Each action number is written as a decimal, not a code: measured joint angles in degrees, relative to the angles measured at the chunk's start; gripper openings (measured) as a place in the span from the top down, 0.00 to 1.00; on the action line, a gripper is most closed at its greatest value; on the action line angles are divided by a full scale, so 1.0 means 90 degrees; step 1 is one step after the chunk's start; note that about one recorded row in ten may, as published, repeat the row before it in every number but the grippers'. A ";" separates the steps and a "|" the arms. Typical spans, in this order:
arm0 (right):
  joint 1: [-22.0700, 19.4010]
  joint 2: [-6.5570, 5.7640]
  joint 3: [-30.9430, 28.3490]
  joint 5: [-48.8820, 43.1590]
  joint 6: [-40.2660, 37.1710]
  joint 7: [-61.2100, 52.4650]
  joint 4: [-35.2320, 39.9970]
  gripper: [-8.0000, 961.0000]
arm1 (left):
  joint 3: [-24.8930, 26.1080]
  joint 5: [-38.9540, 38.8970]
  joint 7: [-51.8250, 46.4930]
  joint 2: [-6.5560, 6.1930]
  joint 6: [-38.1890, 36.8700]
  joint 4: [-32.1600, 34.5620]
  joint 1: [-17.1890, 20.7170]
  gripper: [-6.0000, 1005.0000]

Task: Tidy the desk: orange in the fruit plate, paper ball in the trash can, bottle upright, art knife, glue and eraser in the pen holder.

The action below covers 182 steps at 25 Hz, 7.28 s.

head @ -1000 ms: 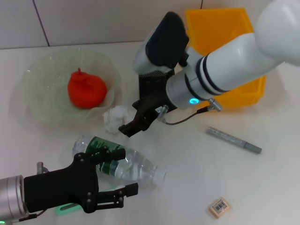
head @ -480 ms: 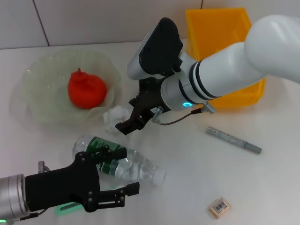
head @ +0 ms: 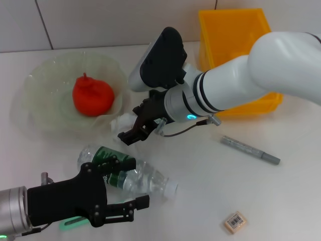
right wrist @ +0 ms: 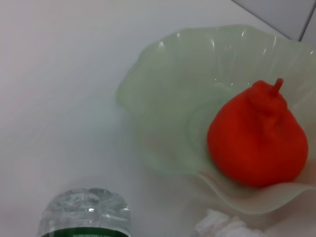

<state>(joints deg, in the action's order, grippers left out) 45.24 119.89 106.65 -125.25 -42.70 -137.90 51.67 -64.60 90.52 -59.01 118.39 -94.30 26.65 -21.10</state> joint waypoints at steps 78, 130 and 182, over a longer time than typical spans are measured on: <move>-0.1658 -0.0086 -0.6615 -0.0345 -0.2632 0.1712 0.1974 0.63 | 0.0000 0.0000 0.0036 0.0009 -0.0020 -0.0032 -0.0073 0.15; -0.4752 -0.0176 -0.7106 0.3962 -0.6698 1.0458 -0.2709 0.17 | -0.0003 0.1679 -0.0227 0.0004 -0.0134 0.3062 -0.0793 0.16; -0.4848 -0.0410 -0.7849 0.2458 -0.6396 0.9835 -0.2923 0.17 | -0.4500 0.4201 -0.2135 0.0087 0.2229 0.4769 -0.2029 0.16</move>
<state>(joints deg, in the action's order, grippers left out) 1.61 116.20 36.00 -103.13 -100.26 -49.39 25.37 -105.10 128.34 -78.23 119.18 -74.25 69.57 -39.36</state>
